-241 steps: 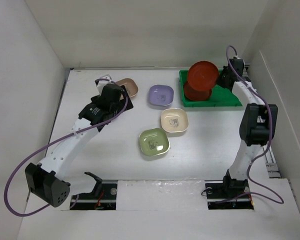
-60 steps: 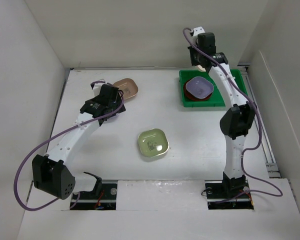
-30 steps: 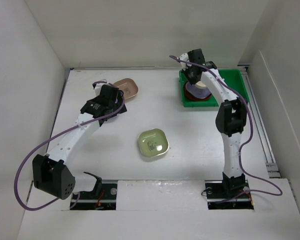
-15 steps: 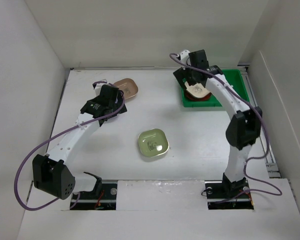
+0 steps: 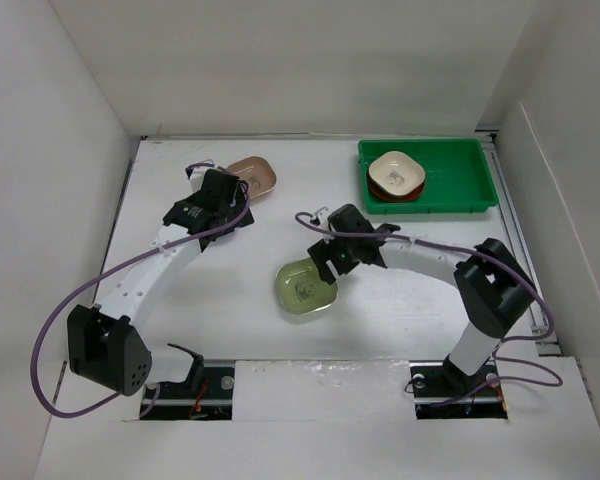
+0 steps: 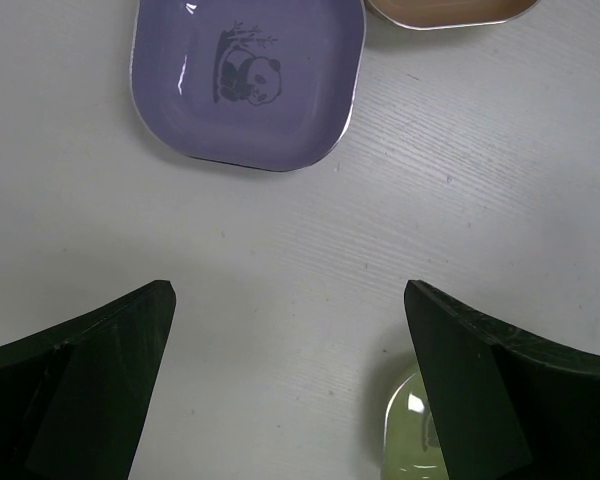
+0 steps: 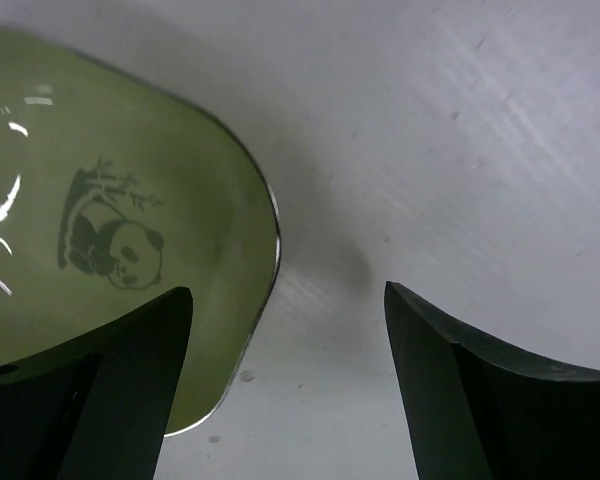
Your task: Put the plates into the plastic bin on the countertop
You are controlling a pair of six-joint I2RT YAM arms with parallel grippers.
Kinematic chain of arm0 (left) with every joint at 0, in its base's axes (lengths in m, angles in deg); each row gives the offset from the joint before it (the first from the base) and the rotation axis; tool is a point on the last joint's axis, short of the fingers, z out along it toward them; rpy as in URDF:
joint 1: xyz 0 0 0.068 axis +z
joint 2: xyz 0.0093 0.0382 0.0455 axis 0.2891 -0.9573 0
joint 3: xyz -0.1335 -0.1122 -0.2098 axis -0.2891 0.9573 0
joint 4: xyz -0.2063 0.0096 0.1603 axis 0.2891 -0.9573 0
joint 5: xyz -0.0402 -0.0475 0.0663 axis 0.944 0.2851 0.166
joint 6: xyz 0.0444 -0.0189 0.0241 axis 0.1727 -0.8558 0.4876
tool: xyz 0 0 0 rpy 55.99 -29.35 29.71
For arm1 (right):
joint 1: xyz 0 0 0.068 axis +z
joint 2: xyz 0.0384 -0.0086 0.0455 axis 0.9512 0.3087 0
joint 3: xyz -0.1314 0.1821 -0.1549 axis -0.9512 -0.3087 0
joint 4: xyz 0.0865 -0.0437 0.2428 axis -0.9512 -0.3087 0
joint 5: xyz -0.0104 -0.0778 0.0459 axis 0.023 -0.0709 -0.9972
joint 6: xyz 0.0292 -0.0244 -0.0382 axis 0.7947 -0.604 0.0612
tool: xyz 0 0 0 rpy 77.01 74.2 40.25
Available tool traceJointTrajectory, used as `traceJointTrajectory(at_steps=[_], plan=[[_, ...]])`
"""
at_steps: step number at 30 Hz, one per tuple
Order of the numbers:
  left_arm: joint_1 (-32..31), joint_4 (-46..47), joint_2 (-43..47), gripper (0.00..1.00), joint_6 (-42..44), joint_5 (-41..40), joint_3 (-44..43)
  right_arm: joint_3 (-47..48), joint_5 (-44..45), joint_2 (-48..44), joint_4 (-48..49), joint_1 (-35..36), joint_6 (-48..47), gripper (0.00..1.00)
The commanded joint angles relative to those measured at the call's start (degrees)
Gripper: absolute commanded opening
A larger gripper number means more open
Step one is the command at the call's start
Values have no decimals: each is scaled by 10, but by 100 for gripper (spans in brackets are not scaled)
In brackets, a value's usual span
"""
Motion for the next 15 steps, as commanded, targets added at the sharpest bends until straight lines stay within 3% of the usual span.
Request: traceJointTrajectory(at_steps=[1, 4, 5, 8, 10, 15], plan=[[1, -5, 7, 100, -6, -14, 1, -24, 6, -13, 78, 12, 66, 83], [1, -5, 13, 100, -6, -14, 1, -45, 6, 6, 91, 17, 71, 74], [1, -5, 13, 100, -6, -14, 1, -45, 6, 7, 91, 17, 77, 50], [1, -5, 13, 100, -6, -14, 1, -51, 6, 22, 104, 23, 83, 21], [1, -5, 13, 100, -6, -14, 1, -42, 6, 29, 104, 23, 83, 7], [1, -5, 13, 100, -1, -19, 1, 27, 29, 30, 58, -8, 61, 1]])
